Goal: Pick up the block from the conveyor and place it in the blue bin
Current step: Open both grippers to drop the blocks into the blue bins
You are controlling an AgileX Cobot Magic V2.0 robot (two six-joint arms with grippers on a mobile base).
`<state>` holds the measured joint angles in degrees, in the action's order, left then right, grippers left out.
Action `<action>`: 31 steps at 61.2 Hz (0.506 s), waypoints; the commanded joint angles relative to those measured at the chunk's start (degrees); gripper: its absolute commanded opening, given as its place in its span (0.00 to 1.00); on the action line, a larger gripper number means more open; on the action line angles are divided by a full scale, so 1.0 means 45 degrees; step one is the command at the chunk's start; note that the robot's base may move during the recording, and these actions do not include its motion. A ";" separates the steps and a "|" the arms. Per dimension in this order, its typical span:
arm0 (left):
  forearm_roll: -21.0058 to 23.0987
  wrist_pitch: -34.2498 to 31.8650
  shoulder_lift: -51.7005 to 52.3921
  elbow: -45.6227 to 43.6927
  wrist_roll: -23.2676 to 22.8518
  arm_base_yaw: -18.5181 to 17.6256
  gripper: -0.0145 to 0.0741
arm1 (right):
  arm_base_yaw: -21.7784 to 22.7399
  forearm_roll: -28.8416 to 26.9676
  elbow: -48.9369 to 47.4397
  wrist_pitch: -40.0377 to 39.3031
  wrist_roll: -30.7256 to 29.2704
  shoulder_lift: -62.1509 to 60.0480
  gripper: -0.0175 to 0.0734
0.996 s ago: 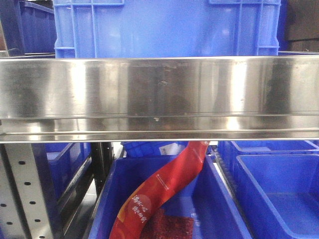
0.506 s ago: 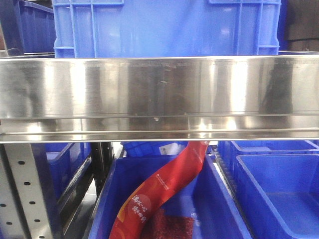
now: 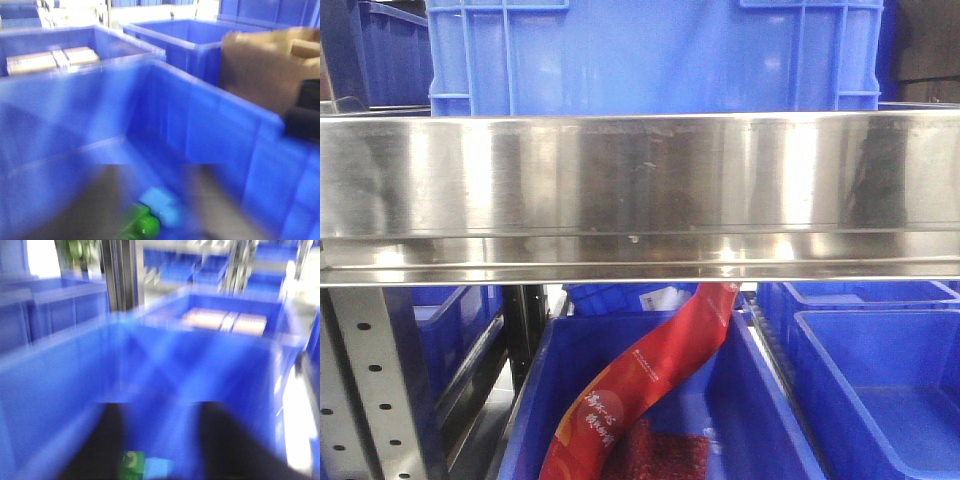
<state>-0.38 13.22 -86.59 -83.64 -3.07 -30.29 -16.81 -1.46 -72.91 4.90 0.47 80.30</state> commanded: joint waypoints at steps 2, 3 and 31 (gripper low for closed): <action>-0.0064 -0.0328 0.0352 -0.0134 0.0008 0.0012 0.04 | 0.0029 -0.0089 -0.0129 -0.0213 -0.0030 -0.0354 0.14; -0.0013 -0.0328 0.0378 -0.0134 0.0008 0.0073 0.04 | 0.0029 -0.0089 -0.0129 -0.0213 -0.0030 -0.0376 0.11; 0.0155 -0.0499 0.4439 0.3920 0.0008 0.1206 0.04 | 0.0317 -0.0089 0.3369 -0.0306 -0.0030 -0.3906 0.02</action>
<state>0.00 13.17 -70.62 -70.87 -3.07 -26.00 -15.73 -1.70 -62.25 5.30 0.47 66.82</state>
